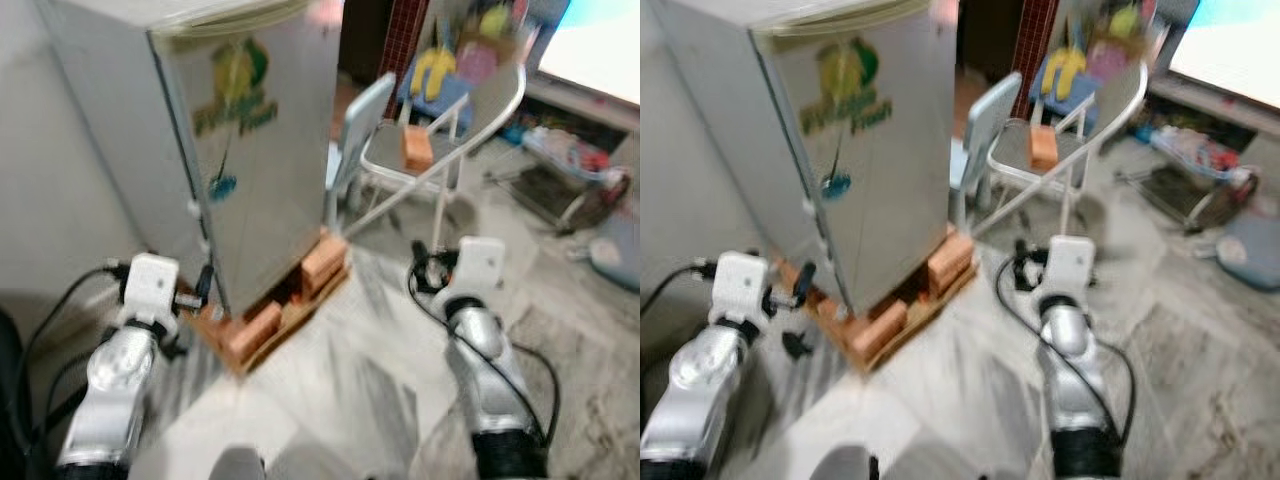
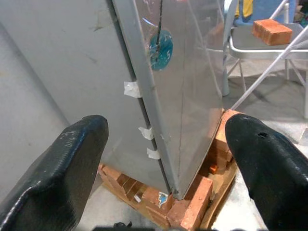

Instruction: Restocking fridge

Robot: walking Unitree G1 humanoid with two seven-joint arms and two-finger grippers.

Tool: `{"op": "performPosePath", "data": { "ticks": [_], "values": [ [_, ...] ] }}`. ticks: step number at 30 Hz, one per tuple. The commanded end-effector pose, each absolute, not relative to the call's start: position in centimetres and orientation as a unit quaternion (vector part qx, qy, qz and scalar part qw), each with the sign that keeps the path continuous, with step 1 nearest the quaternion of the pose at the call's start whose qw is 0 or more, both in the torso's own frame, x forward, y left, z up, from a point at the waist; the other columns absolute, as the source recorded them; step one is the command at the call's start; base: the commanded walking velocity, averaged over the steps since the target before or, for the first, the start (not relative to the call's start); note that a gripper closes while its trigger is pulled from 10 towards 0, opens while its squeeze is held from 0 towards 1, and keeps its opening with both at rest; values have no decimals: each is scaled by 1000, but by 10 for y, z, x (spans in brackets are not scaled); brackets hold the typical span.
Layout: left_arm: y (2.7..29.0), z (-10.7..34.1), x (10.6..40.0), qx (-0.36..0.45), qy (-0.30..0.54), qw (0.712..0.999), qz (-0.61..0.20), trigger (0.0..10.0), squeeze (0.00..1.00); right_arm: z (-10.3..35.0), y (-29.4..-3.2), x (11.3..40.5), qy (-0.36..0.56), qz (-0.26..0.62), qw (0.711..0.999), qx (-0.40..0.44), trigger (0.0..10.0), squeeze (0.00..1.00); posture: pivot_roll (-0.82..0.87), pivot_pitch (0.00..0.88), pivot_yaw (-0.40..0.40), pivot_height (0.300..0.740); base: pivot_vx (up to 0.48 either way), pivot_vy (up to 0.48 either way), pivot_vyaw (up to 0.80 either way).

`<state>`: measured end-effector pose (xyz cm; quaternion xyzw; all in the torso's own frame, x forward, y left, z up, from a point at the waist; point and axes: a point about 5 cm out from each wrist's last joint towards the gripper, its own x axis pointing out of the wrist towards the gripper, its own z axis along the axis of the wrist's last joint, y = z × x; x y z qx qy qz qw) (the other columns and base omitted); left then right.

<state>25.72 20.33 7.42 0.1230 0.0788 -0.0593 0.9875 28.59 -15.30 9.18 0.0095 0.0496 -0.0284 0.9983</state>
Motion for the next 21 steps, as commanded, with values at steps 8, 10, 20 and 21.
{"op": "performPosePath", "data": {
  "ticks": [8,10,20,21],
  "values": [
    [191,96,285,129,48,984,-109,10000,0,118,-143,293,4,-32,999,14,10000,0,78,38,-13,740,0,0,0],
    [190,92,288,133,49,984,-108,10000,0,108,-145,289,16,-24,1000,-2,10000,0,86,6,-35,740,0,0,0],
    [159,85,289,132,40,980,-142,10000,0,115,-176,286,16,-77,997,1,10000,0,38,0,27,740,0,0,0],
    [156,85,290,134,38,979,-150,10000,0,116,-177,285,10,-83,997,-2,10000,0,24,0,52,740,0,0,0]
  ]
}}
